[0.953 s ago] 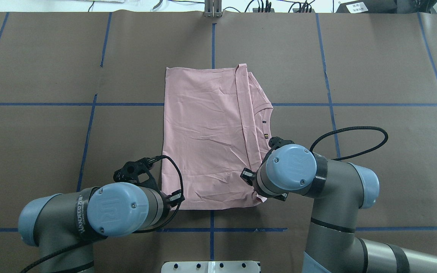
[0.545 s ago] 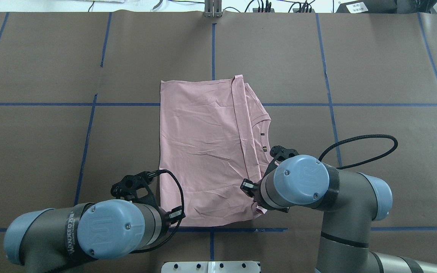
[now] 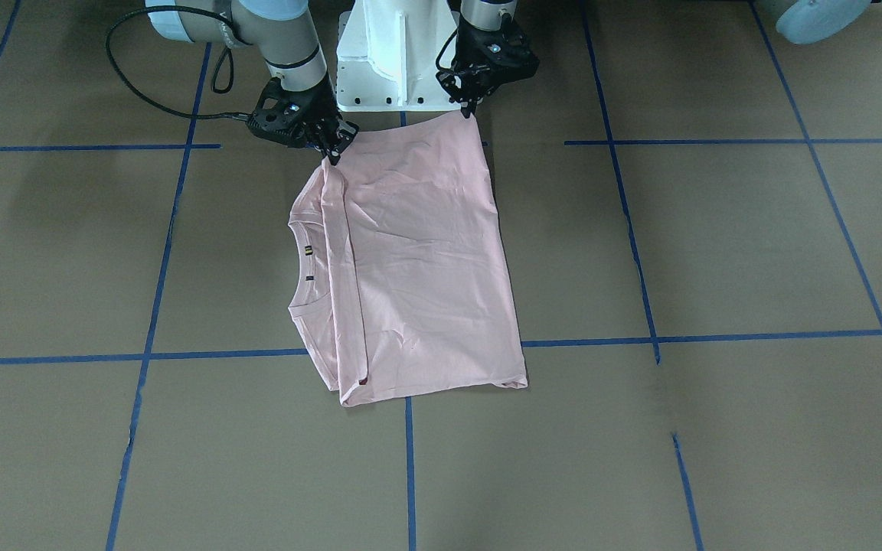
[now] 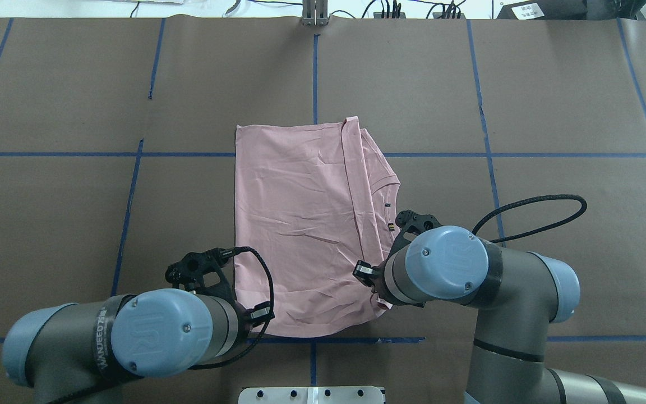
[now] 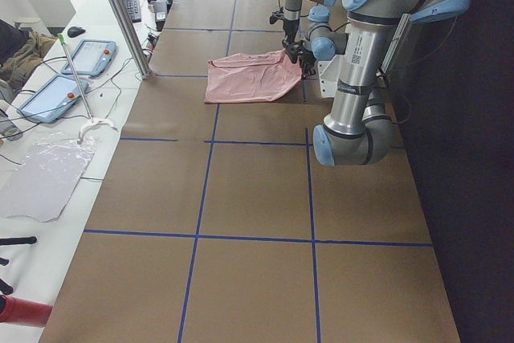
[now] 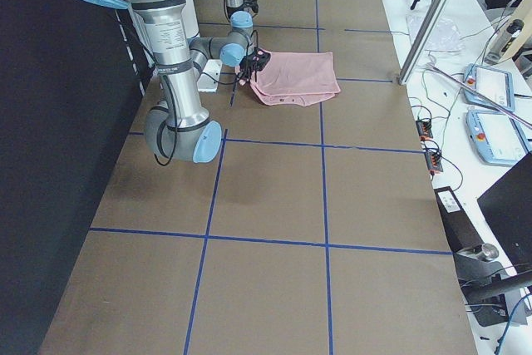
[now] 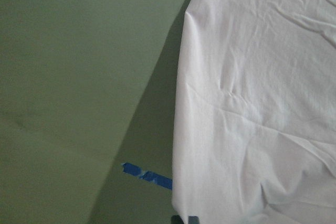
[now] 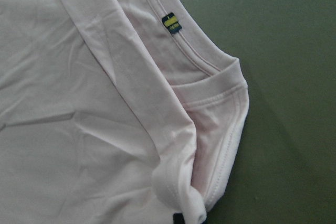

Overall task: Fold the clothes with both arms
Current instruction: 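Lift the near edge with both grippers and fold it toward the far edge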

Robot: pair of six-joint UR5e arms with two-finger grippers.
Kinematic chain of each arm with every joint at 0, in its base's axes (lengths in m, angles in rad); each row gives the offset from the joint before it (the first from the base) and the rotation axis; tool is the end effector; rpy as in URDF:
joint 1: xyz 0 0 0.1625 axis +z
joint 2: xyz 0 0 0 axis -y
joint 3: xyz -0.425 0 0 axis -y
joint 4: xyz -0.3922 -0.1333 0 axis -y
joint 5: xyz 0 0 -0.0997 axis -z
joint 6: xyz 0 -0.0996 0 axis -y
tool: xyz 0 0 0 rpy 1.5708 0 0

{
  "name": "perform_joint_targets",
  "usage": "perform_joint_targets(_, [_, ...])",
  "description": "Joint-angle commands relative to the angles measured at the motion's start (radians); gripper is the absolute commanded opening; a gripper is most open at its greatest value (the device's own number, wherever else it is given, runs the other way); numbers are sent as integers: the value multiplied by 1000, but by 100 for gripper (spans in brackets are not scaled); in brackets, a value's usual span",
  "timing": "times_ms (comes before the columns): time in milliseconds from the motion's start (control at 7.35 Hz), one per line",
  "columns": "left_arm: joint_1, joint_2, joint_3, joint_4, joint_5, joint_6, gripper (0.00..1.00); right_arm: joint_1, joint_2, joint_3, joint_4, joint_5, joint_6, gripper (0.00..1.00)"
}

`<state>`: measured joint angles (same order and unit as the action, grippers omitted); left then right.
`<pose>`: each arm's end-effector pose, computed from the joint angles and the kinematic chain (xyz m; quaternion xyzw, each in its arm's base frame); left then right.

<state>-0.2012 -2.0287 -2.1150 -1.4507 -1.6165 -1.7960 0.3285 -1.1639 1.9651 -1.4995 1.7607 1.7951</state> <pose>0.5027 -0.2339 0.1995 -0.0258 0.4265 -0.1818 0.8857 -0.5122 -0.2955 0.2576 -0.0639 -0.4245 0.2077 0.8789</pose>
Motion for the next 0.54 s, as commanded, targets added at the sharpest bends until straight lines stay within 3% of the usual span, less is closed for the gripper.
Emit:
perform_joint_targets(0, [-75,-5,10,-43,3,50,0,70,4,-52,124,3,-8,0])
perform_joint_targets(408, [-121,-5,82,-126,3,56,0,113,27,-110,140,5,-11,0])
